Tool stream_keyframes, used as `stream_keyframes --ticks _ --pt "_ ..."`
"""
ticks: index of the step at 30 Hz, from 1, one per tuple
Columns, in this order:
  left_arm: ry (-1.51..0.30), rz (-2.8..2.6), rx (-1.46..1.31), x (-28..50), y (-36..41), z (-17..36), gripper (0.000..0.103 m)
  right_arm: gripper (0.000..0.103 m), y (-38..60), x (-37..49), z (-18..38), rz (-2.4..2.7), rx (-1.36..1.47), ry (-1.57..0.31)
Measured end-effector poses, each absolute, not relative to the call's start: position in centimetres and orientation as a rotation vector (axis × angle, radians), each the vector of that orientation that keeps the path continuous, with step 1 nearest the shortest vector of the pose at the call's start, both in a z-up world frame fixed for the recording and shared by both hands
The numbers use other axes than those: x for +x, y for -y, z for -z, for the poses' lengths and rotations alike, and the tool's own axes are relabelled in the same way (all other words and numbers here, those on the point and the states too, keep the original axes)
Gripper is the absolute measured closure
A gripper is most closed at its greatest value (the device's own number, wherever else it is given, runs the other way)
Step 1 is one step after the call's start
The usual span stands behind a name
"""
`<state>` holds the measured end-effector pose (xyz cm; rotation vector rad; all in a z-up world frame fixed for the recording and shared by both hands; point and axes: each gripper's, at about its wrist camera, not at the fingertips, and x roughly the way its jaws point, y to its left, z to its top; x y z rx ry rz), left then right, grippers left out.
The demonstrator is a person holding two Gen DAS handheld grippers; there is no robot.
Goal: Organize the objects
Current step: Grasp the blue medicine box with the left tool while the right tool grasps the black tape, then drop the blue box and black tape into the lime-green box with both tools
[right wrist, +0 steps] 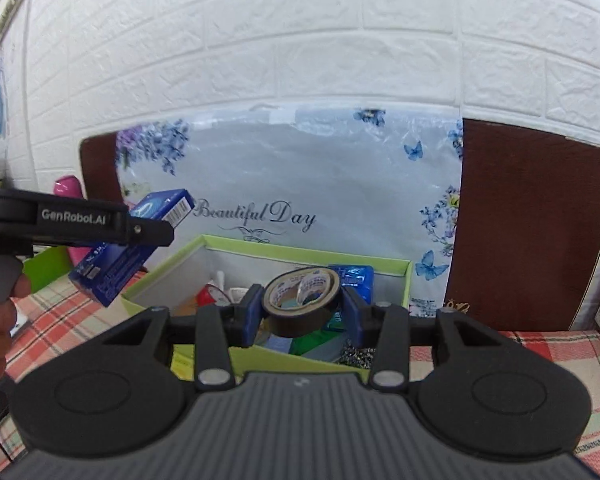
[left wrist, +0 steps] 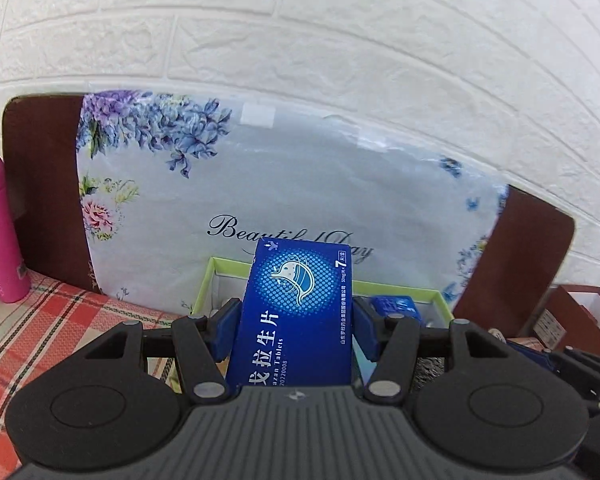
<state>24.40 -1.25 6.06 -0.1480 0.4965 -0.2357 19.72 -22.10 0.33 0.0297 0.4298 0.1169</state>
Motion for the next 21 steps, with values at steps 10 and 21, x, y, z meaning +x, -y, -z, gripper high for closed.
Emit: stream_keyframes --ticks 10,21 --pt "-0.515 0.129 -0.106 26.6 0.9 -2.7 0.01 0.026 22.8 23.9 2.5 -0.047 0.032 -0.513" --pt "-0.516 0.186 -0.137 23.2 0.6 -1.9 0.01 0.018 24.9 18.9 3.8 -0.036 0.074 -0.476"
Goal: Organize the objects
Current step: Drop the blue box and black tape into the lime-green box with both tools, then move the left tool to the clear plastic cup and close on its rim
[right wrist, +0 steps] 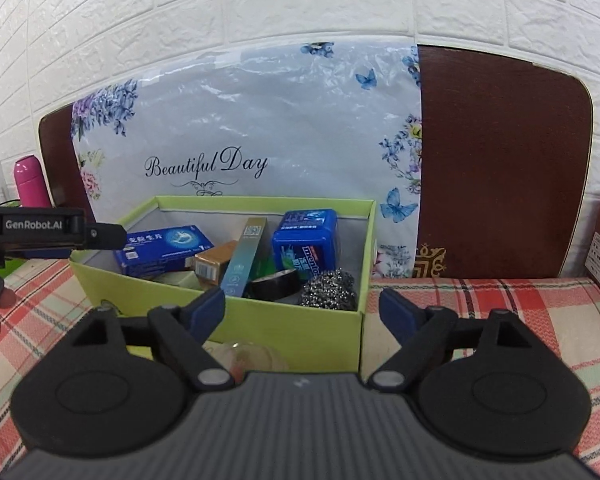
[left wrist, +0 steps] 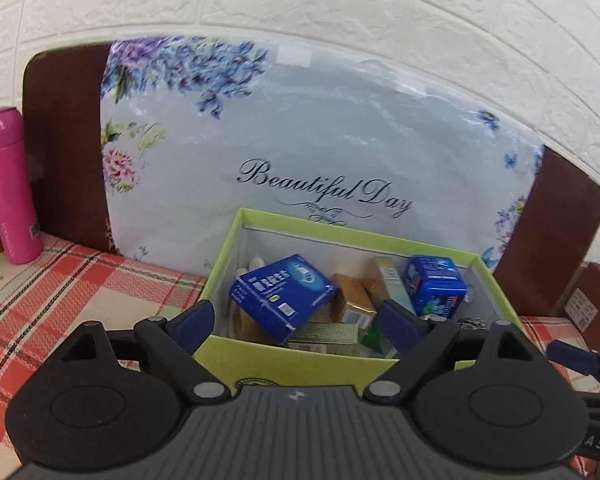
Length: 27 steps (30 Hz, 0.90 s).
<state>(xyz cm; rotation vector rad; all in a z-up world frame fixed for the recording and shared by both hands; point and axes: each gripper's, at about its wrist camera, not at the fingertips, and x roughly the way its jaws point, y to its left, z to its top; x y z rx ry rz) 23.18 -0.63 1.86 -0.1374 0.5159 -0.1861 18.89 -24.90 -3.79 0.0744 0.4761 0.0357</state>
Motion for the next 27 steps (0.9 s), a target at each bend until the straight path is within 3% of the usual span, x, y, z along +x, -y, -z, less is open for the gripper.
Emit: stream_keyframes --ticks 8,17,27 --pt "-0.534 0.223 -0.143 20.0 1.1 -2.1 0.01 0.017 24.6 16.2 3.7 -0.064 0.099 -0.465" --pt "-0.672 0.247 -0.22 15.4 0.5 1.4 0.01 0.017 23.8 11.7 6.5 -0.068 0.05 -0.493" --pt "-0.731 0.28 -0.253 11.8 0.3 3.2 0.01 0.019 22.6 14.4 5.7 -0.089 0.038 -0.487"
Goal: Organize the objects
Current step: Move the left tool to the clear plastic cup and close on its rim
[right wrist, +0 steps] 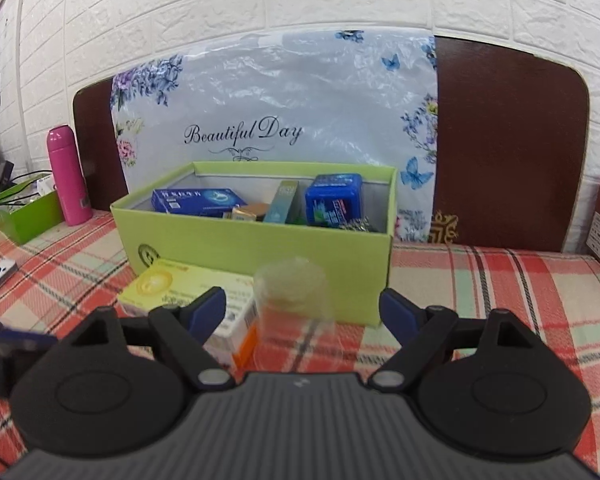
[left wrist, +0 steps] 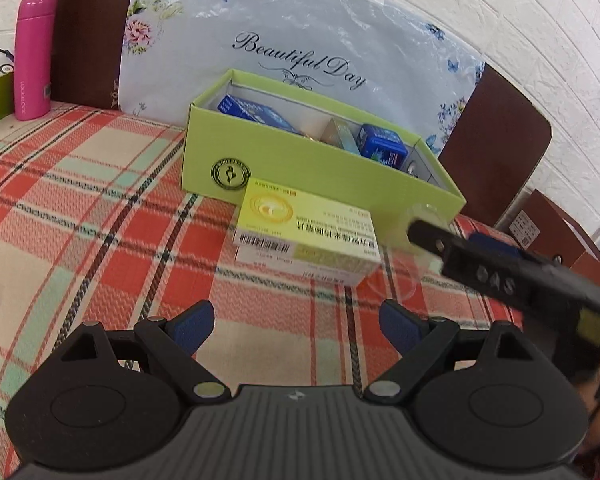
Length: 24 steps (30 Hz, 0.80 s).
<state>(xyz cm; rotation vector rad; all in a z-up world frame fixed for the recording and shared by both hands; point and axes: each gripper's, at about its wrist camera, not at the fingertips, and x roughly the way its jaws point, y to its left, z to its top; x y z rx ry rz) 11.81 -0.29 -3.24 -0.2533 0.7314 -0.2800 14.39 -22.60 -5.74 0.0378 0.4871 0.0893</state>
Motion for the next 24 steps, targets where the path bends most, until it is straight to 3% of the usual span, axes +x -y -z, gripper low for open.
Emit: stream_keyframes --ticks 5,7,24 --pt "-0.753 0.303 -0.229 11.6 0.7 3.8 0.01 0.032 21.7 16.3 6.6 -0.113 0.031 -0.51" --pt "-0.756 0.311 -0.221 11.4 0.9 4.0 0.01 0.056 21.9 16.7 6.9 -0.118 0.028 -0.534" --pt "-0.779 0.481 -0.185 11.9 6.5 4.5 0.01 0.055 33.7 6.7 10.7 0.023 0.379 -0.616"
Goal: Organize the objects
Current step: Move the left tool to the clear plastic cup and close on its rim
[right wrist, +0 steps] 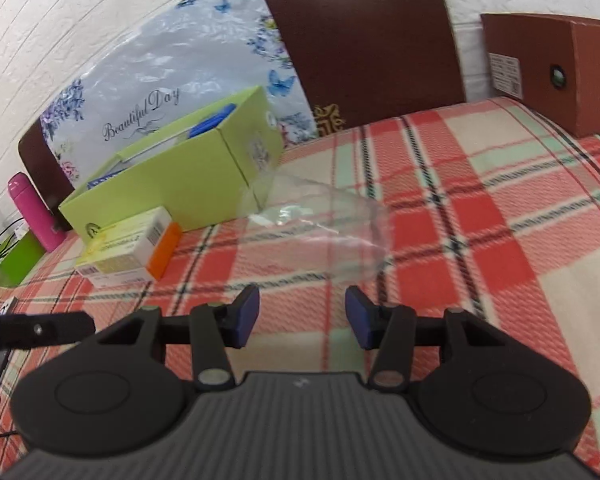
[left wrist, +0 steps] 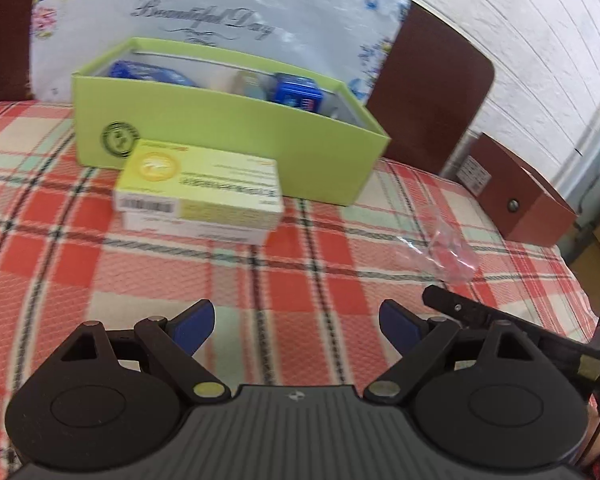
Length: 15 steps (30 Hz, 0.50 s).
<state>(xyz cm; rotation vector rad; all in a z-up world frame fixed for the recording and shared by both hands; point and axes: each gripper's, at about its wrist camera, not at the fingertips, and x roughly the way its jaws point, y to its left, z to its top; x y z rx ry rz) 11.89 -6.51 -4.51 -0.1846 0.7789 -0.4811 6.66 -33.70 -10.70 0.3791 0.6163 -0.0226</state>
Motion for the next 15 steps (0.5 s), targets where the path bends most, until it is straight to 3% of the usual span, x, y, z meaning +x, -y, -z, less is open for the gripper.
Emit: stream_keyframes --ticks 2,9,12,15 --pt "-0.769 0.514 -0.17 12.2 7.8 4.1 0.01 0.053 33.9 6.2 10.3 0.039 0.352 -0.608" --pt "-0.729 0.64 -0.108 13.9 12.9 2.7 0.01 0.032 34.1 4.7 8.5 0.121 0.182 -0.556" --pt "-0.741 0.71 -0.098 15.0 15.1 2.7 0.011 0.032 34.6 4.4 8.3 0.143 0.151 -0.555" --pt "-0.776 0.767 -0.071 15.8 17.1 3.3 0.019 0.032 34.8 4.5 8.5 0.13 0.145 -0.574"
